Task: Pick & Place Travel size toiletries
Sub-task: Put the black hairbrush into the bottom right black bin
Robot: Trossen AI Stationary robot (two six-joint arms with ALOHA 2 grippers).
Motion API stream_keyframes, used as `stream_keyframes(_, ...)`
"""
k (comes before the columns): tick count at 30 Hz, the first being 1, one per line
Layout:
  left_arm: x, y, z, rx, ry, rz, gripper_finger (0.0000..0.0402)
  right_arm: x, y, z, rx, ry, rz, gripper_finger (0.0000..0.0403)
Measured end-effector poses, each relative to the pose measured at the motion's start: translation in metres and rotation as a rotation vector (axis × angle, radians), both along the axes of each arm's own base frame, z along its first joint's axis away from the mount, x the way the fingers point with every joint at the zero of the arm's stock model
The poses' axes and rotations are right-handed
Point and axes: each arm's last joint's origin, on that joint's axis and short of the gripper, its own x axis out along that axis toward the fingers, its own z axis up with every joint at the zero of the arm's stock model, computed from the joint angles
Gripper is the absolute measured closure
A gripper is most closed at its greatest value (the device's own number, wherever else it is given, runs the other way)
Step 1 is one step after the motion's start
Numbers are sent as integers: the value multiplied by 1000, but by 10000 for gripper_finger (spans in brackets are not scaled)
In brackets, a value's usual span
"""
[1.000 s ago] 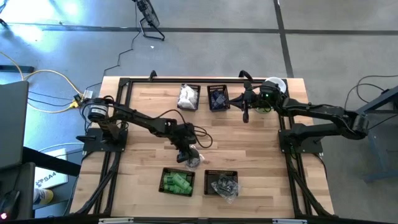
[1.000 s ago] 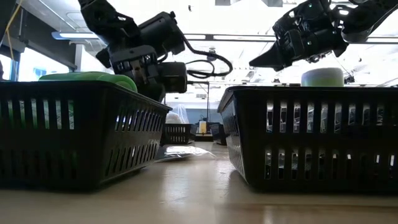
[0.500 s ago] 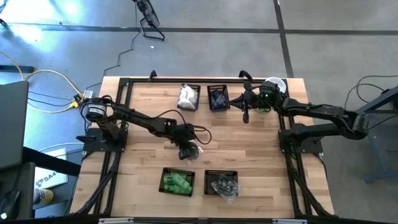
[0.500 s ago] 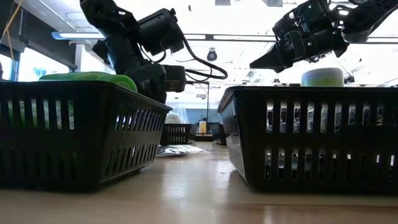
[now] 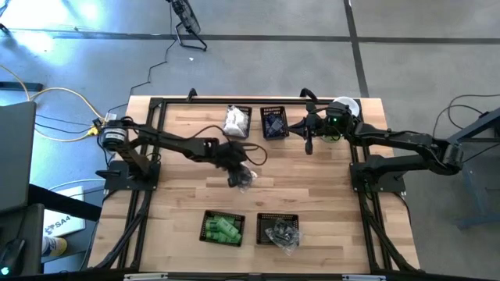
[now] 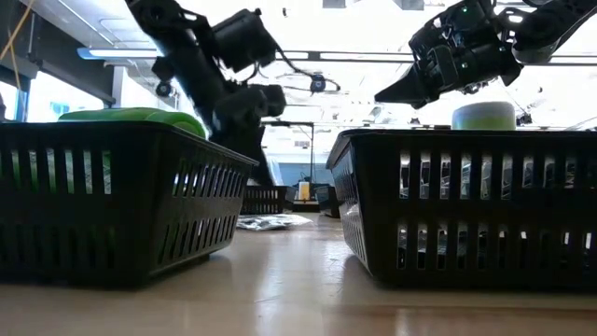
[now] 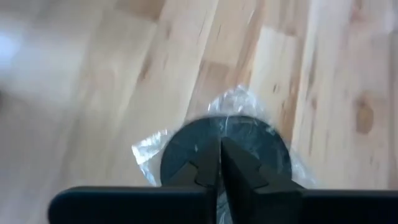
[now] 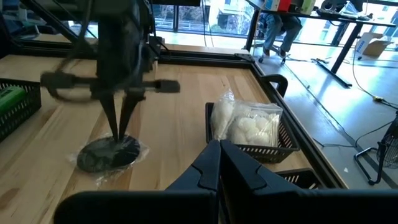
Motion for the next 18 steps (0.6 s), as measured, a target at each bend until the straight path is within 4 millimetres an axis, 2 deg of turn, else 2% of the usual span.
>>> stream_keyframes(5, -5, -1, 9, 21, -5, -42, 399, 0, 0, 0, 1, 0, 0, 400)
stream_keyframes(12, -12, -2, 6, -51, 68, 38, 395, 0, 0, 0, 3, 1, -1, 400)
stream_keyframes(15, -16, -3, 3, -56, 123, 38, 384, 0, 0, 0, 2, 1, 0, 400)
stream_keyframes(18, -17, -3, 2, -58, 139, 37, 356, 0, 0, 0, 2, 1, -1, 400)
